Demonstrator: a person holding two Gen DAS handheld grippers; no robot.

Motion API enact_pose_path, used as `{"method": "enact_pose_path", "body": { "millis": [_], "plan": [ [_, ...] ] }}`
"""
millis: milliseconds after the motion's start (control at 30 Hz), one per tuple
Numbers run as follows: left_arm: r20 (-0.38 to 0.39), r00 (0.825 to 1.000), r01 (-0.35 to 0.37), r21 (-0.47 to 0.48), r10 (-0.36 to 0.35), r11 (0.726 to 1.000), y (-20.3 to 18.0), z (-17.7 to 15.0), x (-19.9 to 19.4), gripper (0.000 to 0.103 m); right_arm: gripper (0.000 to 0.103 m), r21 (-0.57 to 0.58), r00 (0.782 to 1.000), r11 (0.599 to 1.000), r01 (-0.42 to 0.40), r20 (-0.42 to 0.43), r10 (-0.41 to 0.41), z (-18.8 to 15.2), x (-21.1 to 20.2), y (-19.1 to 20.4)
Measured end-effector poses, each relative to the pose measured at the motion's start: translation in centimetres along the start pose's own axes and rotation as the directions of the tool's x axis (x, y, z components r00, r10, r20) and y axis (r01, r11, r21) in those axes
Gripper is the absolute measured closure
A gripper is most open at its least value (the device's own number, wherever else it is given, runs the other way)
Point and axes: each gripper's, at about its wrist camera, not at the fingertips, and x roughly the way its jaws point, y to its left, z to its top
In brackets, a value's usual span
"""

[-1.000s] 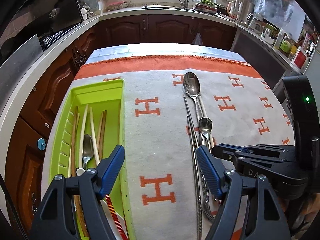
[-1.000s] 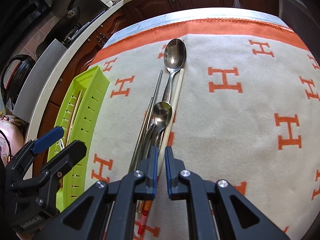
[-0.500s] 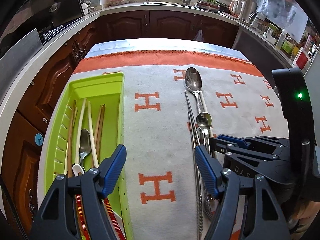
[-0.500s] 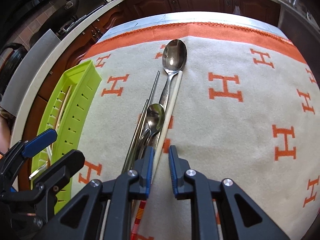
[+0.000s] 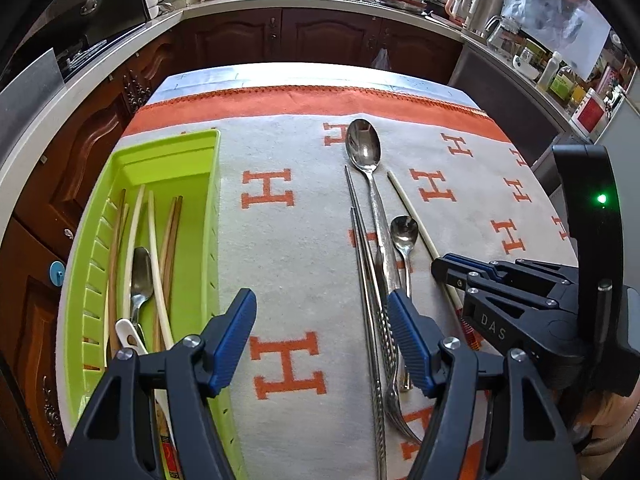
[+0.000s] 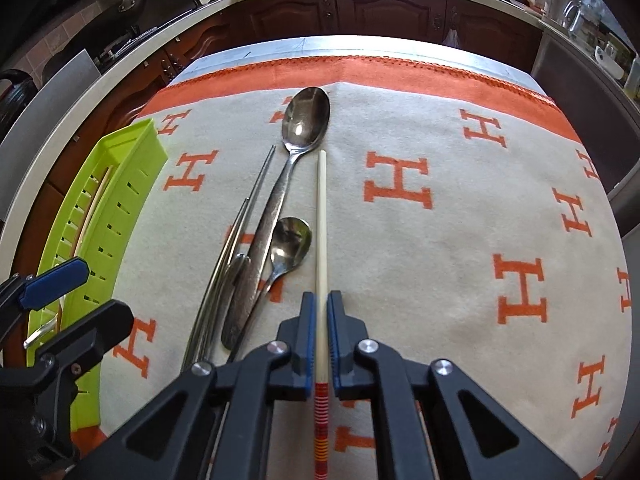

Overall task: Organize utensils
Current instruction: 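Close the right tool on a white red-striped chopstick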

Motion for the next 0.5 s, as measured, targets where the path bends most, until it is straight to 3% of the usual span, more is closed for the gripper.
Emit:
{"method": "enact_pose_path", "body": {
  "millis": [167, 333, 500],
  "plan": [
    [-0.085, 0.995, 0.052, -0.002, -0.052, 0.999, -0.7, -0.2, 1.9, 0.061, 0.097, 0.046, 0.999, 0.998, -0.032, -0.001, 0.032, -0.6, -0.4, -1.4],
    [-0.138, 0.988, 0.06, -0.017, -0.062, 0.998, -1.0, -0.5, 3.3, 0.064, 0.097, 0.065, 0.999, 0.996, -0.053, 0.006, 0.053, -1.0, -0.6, -1.9],
    [-0.157, 0.987, 0.019, -0.002, -0.019, 1.0, -1.4, -0.6, 4.2, 0.065, 0.097, 0.076, 0.997, 0.995, -0.072, 0.012, 0.071, -1.3, -0.7, -2.4]
  ]
}}
